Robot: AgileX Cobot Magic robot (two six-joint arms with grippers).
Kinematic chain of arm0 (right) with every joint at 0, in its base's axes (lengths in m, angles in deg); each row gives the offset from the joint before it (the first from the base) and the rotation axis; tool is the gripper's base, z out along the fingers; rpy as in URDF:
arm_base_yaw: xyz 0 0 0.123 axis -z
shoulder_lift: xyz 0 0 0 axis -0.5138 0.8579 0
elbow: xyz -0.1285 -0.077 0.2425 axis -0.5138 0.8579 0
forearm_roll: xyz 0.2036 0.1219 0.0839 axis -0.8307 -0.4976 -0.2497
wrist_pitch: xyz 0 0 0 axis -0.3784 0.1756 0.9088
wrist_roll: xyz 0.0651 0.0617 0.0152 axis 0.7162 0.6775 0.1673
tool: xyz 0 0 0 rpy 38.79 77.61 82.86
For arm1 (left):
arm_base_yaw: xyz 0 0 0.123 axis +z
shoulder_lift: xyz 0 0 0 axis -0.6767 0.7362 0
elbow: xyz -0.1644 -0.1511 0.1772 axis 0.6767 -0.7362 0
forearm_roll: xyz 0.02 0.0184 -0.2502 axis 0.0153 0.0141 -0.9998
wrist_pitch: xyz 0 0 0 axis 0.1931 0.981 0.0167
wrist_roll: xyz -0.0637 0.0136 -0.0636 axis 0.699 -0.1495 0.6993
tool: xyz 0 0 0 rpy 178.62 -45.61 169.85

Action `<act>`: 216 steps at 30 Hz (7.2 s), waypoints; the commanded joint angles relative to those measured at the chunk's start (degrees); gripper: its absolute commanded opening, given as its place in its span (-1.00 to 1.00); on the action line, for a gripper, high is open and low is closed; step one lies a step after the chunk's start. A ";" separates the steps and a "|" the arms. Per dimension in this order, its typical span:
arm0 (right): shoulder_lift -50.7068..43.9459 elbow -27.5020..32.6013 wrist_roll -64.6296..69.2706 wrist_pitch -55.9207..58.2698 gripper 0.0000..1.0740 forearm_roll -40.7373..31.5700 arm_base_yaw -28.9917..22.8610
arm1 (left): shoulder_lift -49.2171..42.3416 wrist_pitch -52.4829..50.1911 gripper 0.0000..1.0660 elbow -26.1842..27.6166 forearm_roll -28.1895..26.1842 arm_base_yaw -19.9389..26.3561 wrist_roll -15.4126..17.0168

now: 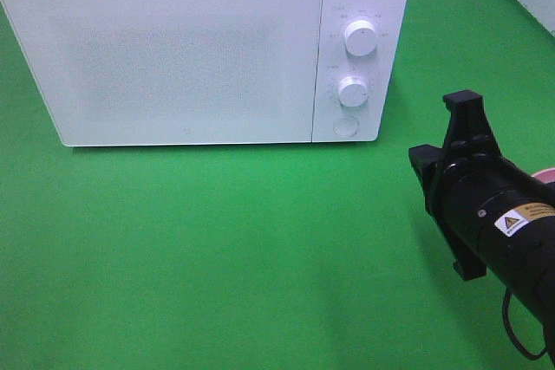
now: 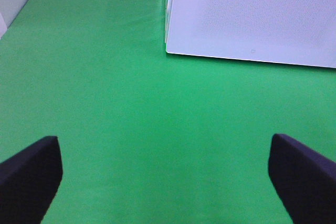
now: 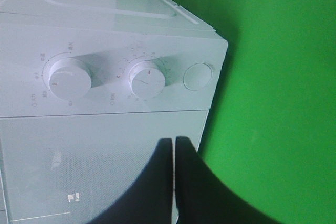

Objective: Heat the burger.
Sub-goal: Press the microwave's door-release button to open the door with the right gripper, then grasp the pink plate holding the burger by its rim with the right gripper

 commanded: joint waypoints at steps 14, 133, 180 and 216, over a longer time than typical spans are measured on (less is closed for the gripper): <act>10.60 -4.98 7.68 0.46 -1.00 1.60 0.00 | -0.97 -0.46 0.87 0.06 -0.40 0.11 -0.06; 38.45 -45.15 6.19 -6.53 -1.00 10.37 21.20 | -0.92 -0.40 0.87 0.06 -0.11 0.11 -0.06; 22.75 -21.08 12.78 10.03 -1.00 14.21 16.27 | -0.92 -0.40 0.87 0.06 0.00 0.11 -0.11; 4.47 -15.18 -51.28 49.62 -0.90 19.71 16.62 | -0.92 -0.40 0.87 0.06 0.00 0.11 -0.11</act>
